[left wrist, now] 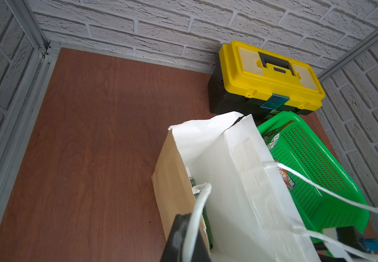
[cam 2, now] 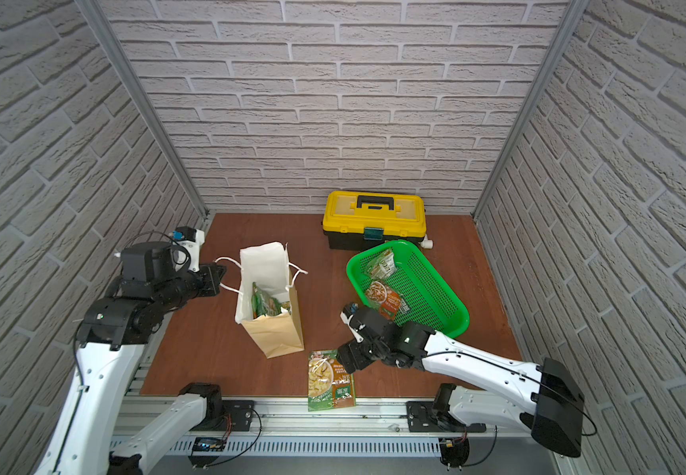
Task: Place the condiment packets inside the bag
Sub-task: Pick up the condiment packet from the center of the board.
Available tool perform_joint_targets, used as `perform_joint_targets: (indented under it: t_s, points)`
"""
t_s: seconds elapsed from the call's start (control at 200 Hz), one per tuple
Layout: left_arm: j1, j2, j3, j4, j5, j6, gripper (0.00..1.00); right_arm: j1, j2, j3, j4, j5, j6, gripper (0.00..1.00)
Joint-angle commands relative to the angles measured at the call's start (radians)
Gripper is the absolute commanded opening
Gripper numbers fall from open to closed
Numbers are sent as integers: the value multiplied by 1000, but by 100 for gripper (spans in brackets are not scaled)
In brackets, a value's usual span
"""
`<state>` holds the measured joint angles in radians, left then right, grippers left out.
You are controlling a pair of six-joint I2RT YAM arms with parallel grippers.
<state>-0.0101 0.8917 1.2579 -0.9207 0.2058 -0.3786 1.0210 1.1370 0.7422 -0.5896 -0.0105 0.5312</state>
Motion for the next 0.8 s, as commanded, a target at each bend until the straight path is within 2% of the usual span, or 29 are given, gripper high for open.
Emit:
perform_joint_targets:
  t_s: [0.0,0.17,0.425,0.58,0.63,0.71,0.795]
  points:
    - [6,-3,-13,40,7,3,7,97,79,10,25,111,-4,100]
    - [7,-10,-21,46,6,3,7,213,276,34,104,216,12,100]
    - [7,-15,-31,48,9,3,7,240,449,87,215,237,24,100]
    - [8,-19,-32,48,6,4,7,249,571,136,130,297,42,99]
    - [8,-19,-32,49,4,4,7,249,589,134,101,312,50,89]
    - [8,-17,-32,49,8,4,7,247,607,124,68,339,67,63]
    - [9,-19,-36,52,7,4,7,245,613,110,60,346,70,25]
